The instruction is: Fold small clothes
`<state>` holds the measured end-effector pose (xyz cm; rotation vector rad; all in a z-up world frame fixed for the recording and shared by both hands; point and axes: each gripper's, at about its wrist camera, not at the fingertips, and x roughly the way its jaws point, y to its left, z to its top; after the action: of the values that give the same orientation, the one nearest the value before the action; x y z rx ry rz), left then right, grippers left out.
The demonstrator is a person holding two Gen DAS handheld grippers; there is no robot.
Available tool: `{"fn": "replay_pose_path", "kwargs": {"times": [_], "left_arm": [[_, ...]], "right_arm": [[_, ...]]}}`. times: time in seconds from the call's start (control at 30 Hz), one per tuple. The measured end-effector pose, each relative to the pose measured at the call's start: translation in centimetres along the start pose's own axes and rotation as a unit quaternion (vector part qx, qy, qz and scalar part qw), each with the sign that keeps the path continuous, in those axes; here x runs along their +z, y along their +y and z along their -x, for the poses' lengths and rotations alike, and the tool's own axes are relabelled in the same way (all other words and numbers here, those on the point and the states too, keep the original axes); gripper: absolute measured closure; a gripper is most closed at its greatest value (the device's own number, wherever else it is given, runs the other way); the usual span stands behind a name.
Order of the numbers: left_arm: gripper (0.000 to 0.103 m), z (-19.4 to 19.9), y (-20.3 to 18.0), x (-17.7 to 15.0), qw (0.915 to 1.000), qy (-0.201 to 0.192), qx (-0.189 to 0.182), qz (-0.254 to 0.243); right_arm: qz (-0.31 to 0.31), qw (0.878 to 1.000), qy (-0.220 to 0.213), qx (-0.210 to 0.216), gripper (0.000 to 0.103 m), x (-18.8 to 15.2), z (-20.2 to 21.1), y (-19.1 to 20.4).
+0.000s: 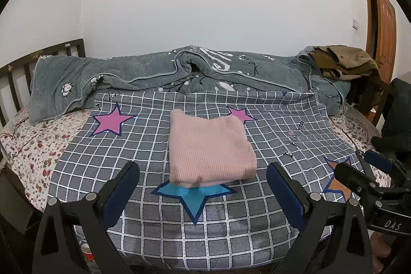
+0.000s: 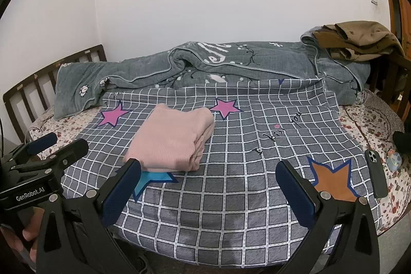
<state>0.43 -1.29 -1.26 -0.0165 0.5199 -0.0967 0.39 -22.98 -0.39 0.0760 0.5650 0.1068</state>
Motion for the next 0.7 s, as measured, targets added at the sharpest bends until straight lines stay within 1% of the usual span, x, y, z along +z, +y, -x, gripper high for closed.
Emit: {"fn": "replay_pose_path", "kwargs": {"times": [0.7], "left_arm": [[0.003, 0.35, -0.01, 0.14, 1.0000, -0.003, 0.003, 0.000]], "right_arm": [[-0.001, 1.000, 0.000, 0.000, 0.000, -0.05, 0.08, -0.02]]}}
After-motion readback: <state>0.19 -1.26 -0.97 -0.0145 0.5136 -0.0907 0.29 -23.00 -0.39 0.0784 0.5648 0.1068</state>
